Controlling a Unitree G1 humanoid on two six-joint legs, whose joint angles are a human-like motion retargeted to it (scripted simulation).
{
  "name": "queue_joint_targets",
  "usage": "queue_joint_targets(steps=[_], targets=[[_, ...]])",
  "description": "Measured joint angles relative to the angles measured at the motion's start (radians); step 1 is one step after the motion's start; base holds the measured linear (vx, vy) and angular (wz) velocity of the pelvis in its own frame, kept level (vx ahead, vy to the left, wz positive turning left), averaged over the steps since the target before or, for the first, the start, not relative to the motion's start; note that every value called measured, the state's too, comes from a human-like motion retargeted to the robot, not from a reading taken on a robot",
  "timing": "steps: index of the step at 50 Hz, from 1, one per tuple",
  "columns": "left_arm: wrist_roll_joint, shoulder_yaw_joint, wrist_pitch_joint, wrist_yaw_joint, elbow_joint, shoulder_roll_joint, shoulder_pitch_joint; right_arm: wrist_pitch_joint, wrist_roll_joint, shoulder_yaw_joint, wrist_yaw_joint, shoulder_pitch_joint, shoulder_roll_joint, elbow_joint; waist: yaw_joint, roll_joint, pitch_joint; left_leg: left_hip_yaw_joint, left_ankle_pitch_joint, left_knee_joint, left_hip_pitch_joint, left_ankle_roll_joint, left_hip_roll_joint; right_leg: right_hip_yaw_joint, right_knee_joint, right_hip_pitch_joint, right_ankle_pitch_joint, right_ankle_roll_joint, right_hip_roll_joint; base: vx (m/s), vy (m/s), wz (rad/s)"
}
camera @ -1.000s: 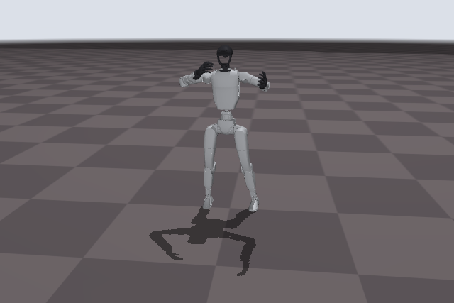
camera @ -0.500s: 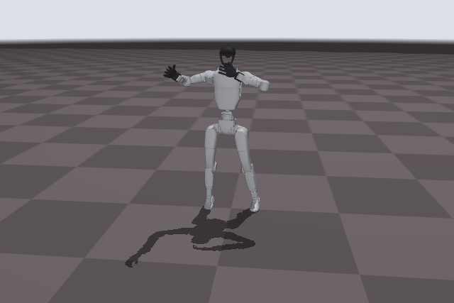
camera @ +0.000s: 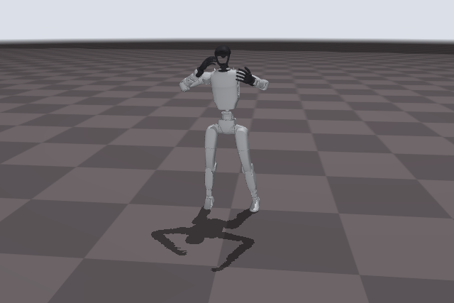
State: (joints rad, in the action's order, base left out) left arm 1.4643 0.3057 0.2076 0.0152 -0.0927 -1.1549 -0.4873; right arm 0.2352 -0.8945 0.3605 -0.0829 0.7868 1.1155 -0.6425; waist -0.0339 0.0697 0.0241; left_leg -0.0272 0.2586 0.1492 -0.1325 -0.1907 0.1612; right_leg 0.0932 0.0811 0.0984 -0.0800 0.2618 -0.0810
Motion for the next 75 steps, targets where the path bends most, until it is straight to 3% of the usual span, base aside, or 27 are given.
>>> queue_joint_targets(steps=[7, 11, 15, 20, 25, 27, 30, 35, 40, 43, 45, 47, 48, 50, 52, 55, 59, 65, 70, 75], targets=[[0.037, 0.303, -0.026, -0.276, -0.663, -0.046, -0.168, -0.02, 0.127, -0.102, -0.253, 0.013, 0.045, 0.517, -0.012, -0.015, -0.014, -0.001, 0.006, -0.004, 0.0, -0.024, 0.019, 0.0, 0.003, -0.004, 0.004, 0.0, 0.021, 0.0, 0.0, 0.0], [-0.005, 0.372, -0.029, -0.292, -0.782, -0.049, -0.258, -0.07, 0.128, -0.066, -0.343, 0.027, 0.07, 0.74, -0.027, -0.025, -0.023, -0.006, 0.007, -0.006, -0.002, -0.028, 0.023, 0.002, 0.0, -0.004, 0.006, 0.0, 0.024, 0.0, 0.0, 0.0], [-0.139, 0.238, 0.029, -0.195, -0.584, -0.109, -0.232, -0.039, 0.056, -0.036, -0.261, -0.057, 0.11, 0.605, -0.041, -0.032, -0.023, -0.004, 0.005, -0.005, 0.0, -0.025, 0.019, -0.001, 0.002, -0.005, 0.003, 0.0, 0.02, 0.0, 0.0, 0.0], [-0.237, 0.085, 0.055, -0.036, -0.137, -0.148, -0.133, -0.024, -0.088, 0.085, 0.02, -0.116, 0.139, 0.154, -0.049, -0.024, -0.027, 0.001, 0.005, 0.003, 0.008, -0.014, 0.013, -0.005, 0.0, -0.004, -0.001, 0.0, 0.013, 0.0, 0.0, 0.0], [-0.045, 0.031, 0.039, 0.172, 0.29, -0.056, -0.116, -0.037, -0.181, 0.334, 0.112, 0.015, 0.065, -0.169, -0.046, -0.01, -0.023, 0.005, -0.006, -0.002, 0.009, 0.01, -0.006, -0.007, -0.004, -0.004, -0.002, 0.0, -0.007, 0.0, 0.0, 0.0], [-0.004, 0.002, 0.013, 0.224, 0.393, -0.036, -0.1, -0.036, -0.196, 0.351, 0.122, 0.035, 0.035, -0.216, -0.043, -0.004, -0.02, 0.005, -0.009, -0.002, 0.01, 0.016, -0.011, -0.006, -0.007, -0.003, 0.0, 0.0, -0.013, 0.0, 0.0, 0.0], [0.088, -0.053, 0.044, 0.316, 0.411, -0.008, -0.07, 0.004, -0.145, 0.28, 0.037, 0.025, 0.022, -0.19, -0.036, 0.005, -0.009, 0.006, -0.015, -0.007, 0.008, 0.023, -0.015, -0.007, -0.008, -0.004, 0.002, 0.0, -0.017, 0.0, 0.0, 0.0], [0.149, -0.079, 0.059, 0.163, 0.085, -0.042, 0.039, 0.034, -0.007, -0.008, -0.11, -0.103, 0.094, 0.091, -0.042, 0.001, 0.002, 0.006, -0.013, -0.012, 0.005, 0.012, -0.009, -0.008, -0.003, -0.004, 0.002, 0.0, -0.009, 0.0, 0.0, 0.0], [0.118, 0.039, 0.045, -0.069, -0.362, -0.111, 0.008, 0.018, 0.044, -0.188, -0.244, -0.198, 0.139, 0.509, -0.061, -0.02, -0.003, 0.003, -0.006, -0.015, 0.001, -0.005, 0.004, -0.008, -0.002, -0.005, 0.004, 0.0, 0.004, 0.0, 0.0, 0.0], [0.042, 0.182, 0.048, -0.157, -0.615, -0.118, -0.113, -0.027, 0.037, -0.204, -0.361, -0.178, 0.143, 0.773, -0.068, -0.032, -0.006, 0.002, -0.004, -0.019, -0.003, -0.013, 0.008, -0.008, -0.002, -0.003, 0.005, 0.0, 0.008, 0.0, 0.0, 0.0], [-0.008, 0.268, 0.032, -0.217, -0.741, -0.103, -0.21, -0.112, 0.123, -0.196, -0.381, -0.15, 0.169, 0.935, -0.075, -0.039, -0.006, 0.001, -0.003, -0.021, -0.006, -0.016, 0.009, -0.008, -0.001, -0.002, 0.005, 0.0, 0.01, 0.0, 0.0, 0.0], [-0.06, 0.295, 0.029, -0.258, -0.785, -0.088, -0.275, -0.19, 0.227, -0.189, -0.247, -0.145, 0.208, 1.021, -0.082, -0.045, -0.005, 0.0, -0.002, -0.021, -0.008, -0.015, 0.009, -0.007, 0.0, 0.0, 0.005, 0.0, 0.009, 0.0, 0.0, 0.0], [-0.088, 0.284, 0.041, -0.254, -0.78, -0.088, -0.285, -0.185, 0.223, -0.191, -0.219, -0.155, 0.212, 1.017, -0.085, -0.045, -0.005, -0.001, -0.001, -0.019, -0.009, -0.017, 0.01, -0.007, -0.002, 0.002, 0.005, 0.0, 0.011, 0.0, 0.0, 0.0], [-0.15, 0.229, 0.081, -0.189, -0.715, -0.108, -0.274, -0.095, 0.079, -0.209, -0.296, -0.194, 0.19, 0.915, -0.081, -0.046, -0.001, 0.002, 0.001, -0.017, -0.009, -0.026, 0.013, -0.009, 0.001, 0.003, 0.003, 0.0, 0.013, 0.0, 0.0, 0.0], [-0.204, 0.153, 0.108, -0.118, -0.59, -0.15, -0.213, -0.029, -0.052, -0.217, -0.258, -0.261, 0.184, 0.745, -0.077, -0.046, -0.003, 0.003, 0.003, -0.014, -0.008, -0.028, 0.014, -0.012, 0.0, 0.006, 0.001, 0.0, 0.014, 0.0, 0.0, 0.0], [-0.278, 0.051, 0.112, -0.042, -0.34, -0.205, -0.11, -0.008, -0.116, -0.197, -0.088, -0.329, 0.232, 0.475, -0.071, -0.041, -0.01, 0.005, 0.004, -0.01, -0.004, -0.025, 0.013, -0.014, -0.002, 0.005, 0.0, 0.0, 0.013, 0.0, 0.0, 0.0], [-0.335, -0.026, 0.073, 0.107, 0.048, -0.192, -0.041, -0.01, -0.001, -0.076, -0.012, -0.251, 0.281, 0.08, -0.063, -0.03, -0.014, 0.005, 0.001, -0.006, 0.001, -0.009, 0.004, -0.013, -0.004, 0.004, -0.002, 0.0, 0.003, 0.0, 0.0, 0.0], [-0.069, -0.131, 0.021, 0.362, 0.498, -0.063, -0.039, 0.006, -0.023, 0.18, 0.064, 0.006, 0.139, -0.323, -0.037, -0.02, -0.01, 0.003, -0.01, -0.01, -0.001, 0.023, -0.02, -0.008, -0.01, 0.005, -0.003, 0.0, -0.022, 0.0, 0.0, 0.0], [0.001, -0.2, 0.031, 0.287, 0.38, -0.067, 0.055, 0.012, 0.09, 0.101, -0.031, 0.003, 0.154, -0.19, -0.017, -0.007, -0.003, 0.003, -0.008, -0.012, -0.005, 0.021, -0.018, -0.009, -0.009, 0.006, -0.003, 0.0, -0.02, 0.0, 0.0, 0.0], [-0.002, -0.136, 0.055, 0.041, -0.144, -0.147, 0.118, 0.024, 0.114, -0.127, -0.114, -0.177, 0.217, 0.215, -0.032, -0.018, -0.005, 0.003, 0.002, -0.013, -0.008, 0.002, -0.003, -0.012, -0.002, 0.006, -0.005, 0.0, -0.004, 0.0, 0.0, 0.0]])
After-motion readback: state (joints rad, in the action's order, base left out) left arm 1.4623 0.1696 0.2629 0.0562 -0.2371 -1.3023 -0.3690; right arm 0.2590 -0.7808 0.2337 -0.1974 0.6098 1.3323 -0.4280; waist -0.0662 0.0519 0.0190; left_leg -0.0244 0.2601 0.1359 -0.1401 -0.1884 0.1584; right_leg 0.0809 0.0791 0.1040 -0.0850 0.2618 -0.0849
